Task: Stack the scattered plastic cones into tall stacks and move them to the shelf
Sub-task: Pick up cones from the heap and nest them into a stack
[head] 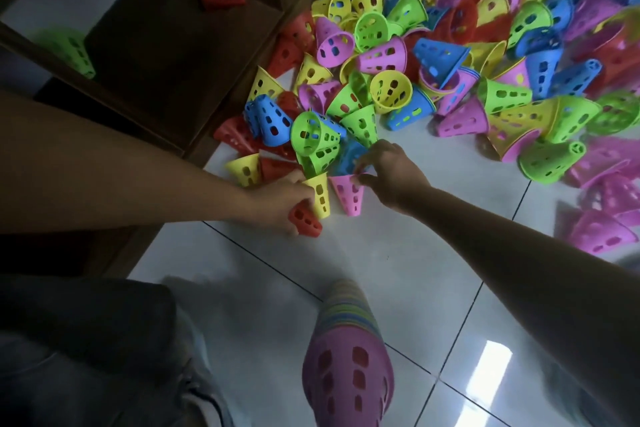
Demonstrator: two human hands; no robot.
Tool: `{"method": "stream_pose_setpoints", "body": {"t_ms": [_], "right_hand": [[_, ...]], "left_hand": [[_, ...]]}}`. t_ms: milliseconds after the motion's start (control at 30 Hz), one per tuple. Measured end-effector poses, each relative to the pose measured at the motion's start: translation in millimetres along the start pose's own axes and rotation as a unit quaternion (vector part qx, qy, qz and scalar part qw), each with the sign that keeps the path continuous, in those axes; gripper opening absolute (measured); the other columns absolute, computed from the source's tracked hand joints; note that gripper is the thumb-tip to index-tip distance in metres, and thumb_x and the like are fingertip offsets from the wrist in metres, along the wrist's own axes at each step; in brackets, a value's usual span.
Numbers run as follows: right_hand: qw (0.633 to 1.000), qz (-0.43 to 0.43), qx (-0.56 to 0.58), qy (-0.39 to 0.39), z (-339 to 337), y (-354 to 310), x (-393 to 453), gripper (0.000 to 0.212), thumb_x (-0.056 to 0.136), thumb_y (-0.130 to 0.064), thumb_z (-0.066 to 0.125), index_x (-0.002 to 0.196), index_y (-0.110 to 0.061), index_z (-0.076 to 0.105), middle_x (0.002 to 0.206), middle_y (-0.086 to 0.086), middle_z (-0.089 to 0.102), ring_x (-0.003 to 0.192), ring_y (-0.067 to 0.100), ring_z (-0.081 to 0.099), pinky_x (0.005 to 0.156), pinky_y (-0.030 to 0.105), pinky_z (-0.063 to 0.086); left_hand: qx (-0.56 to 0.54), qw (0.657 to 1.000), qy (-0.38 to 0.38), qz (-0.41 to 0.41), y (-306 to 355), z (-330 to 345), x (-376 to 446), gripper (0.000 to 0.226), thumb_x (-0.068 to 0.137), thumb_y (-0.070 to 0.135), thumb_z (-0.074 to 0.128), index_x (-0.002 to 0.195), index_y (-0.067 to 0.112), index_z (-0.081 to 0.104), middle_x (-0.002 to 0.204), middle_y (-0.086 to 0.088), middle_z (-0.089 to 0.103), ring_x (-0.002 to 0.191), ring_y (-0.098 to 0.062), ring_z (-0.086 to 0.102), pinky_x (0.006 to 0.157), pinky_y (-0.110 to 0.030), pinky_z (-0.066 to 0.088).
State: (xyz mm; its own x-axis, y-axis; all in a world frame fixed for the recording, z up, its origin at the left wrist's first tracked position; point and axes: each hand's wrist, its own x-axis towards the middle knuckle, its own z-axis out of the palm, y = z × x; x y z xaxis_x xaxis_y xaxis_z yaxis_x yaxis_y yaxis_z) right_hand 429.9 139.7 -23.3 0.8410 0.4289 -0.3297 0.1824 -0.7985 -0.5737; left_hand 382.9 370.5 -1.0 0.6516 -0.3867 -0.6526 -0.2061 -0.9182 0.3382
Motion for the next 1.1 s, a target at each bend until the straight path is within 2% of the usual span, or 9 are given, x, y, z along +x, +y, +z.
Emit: {"method": "stream_pose_setpoints", "body": {"t_ms": [167,300,400,567,700,767,833,967,1100], "right_hand": [[0.999,0.01,0.051,0.005,-8,6,3,0.012,0.092,-0.024,0.069,0.098,-0.015,0.075,0.106,0.006,0.061,0.098,0.022,0.056,0.077,0.028,0.04],[0.996,0.023,0.09,0.014,-13,5,1,0.013,0.095,-0.021,0.066,0.101,-0.013,0.074,0.11,0.006,0.063,0.101,0.021,0.056,0.08,0.027,0.038],[0.992,0.034,0.116,0.028,-15,4,-1,0.014,0.097,-0.02,0.064,0.105,-0.012,0.071,0.112,0.006,0.064,0.099,0.017,0.052,0.081,0.025,0.036],[0.985,0.036,0.16,0.05,-30,-2,-14,0.016,0.097,-0.027,0.064,0.103,-0.013,0.071,0.101,-0.001,0.065,0.091,0.012,0.055,0.082,0.023,0.039],[0.973,0.036,0.219,0.065,-53,-15,-34,0.014,0.098,-0.027,0.063,0.096,-0.015,0.07,0.088,-0.009,0.067,0.076,0.001,0.06,0.07,0.017,0.045],[0.971,0.036,0.224,0.077,-70,-23,-44,0.015,0.097,-0.028,0.063,0.093,-0.015,0.07,0.091,-0.005,0.069,0.08,0.007,0.064,0.07,0.025,0.053],[0.971,0.04,0.222,0.084,-88,-34,-56,0.019,0.097,-0.03,0.063,0.097,-0.013,0.07,0.096,0.0,0.07,0.087,0.019,0.066,0.072,0.035,0.06],[0.973,0.026,0.207,0.093,-126,-64,-83,0.019,0.098,-0.03,0.063,0.098,-0.013,0.072,0.099,-0.003,0.069,0.089,0.018,0.065,0.07,0.035,0.062],[0.975,0.019,0.196,0.102,-159,-104,-117,0.023,0.101,-0.026,0.06,0.097,-0.005,0.068,0.09,0.001,0.064,0.074,0.018,0.06,0.047,0.02,0.049]], "left_hand": [[0.018,1.0,0.015,0.009,-2,7,5,0.04,0.079,0.019,0.082,0.113,0.018,0.062,0.122,0.001,0.045,0.108,-0.015,0.05,0.087,-0.027,0.045],[0.006,0.999,0.034,0.016,-1,8,12,0.027,0.079,0.015,0.081,0.101,0.015,0.067,0.11,0.002,0.054,0.1,-0.013,0.051,0.082,-0.028,0.042],[-0.044,0.998,0.055,0.0,-1,8,15,0.02,0.074,0.007,0.083,0.088,0.013,0.07,0.096,0.003,0.059,0.095,-0.017,0.059,0.081,-0.03,0.048],[-0.085,0.994,0.071,-0.026,5,-5,9,0.024,0.073,0.001,0.083,0.077,0.018,0.066,0.087,0.002,0.064,0.083,-0.012,0.06,0.064,-0.019,0.042],[-0.11,0.989,0.097,-0.032,16,-30,-9,0.021,0.073,0.002,0.084,0.08,0.015,0.068,0.081,0.004,0.064,0.077,-0.012,0.061,0.058,-0.017,0.043],[-0.128,0.986,0.101,-0.034,25,-46,-23,0.02,0.074,0.003,0.085,0.082,0.013,0.07,0.075,0.007,0.061,0.068,-0.007,0.057,0.05,-0.011,0.038],[-0.141,0.984,0.105,-0.035,32,-62,-40,0.022,0.073,0.008,0.088,0.082,0.018,0.07,0.08,0.009,0.062,0.071,-0.004,0.055,0.051,-0.009,0.036],[-0.149,0.981,0.123,-0.033,46,-93,-78,0.02,0.074,0.018,0.089,0.086,0.023,0.074,0.086,0.016,0.058,0.077,-0.004,0.054,0.052,-0.008,0.035],[-0.179,0.97,0.165,-0.019,65,-114,-117,0.021,0.073,0.017,0.09,0.089,0.019,0.075,0.09,0.005,0.062,0.082,-0.007,0.059,0.051,-0.004,0.037]]}}
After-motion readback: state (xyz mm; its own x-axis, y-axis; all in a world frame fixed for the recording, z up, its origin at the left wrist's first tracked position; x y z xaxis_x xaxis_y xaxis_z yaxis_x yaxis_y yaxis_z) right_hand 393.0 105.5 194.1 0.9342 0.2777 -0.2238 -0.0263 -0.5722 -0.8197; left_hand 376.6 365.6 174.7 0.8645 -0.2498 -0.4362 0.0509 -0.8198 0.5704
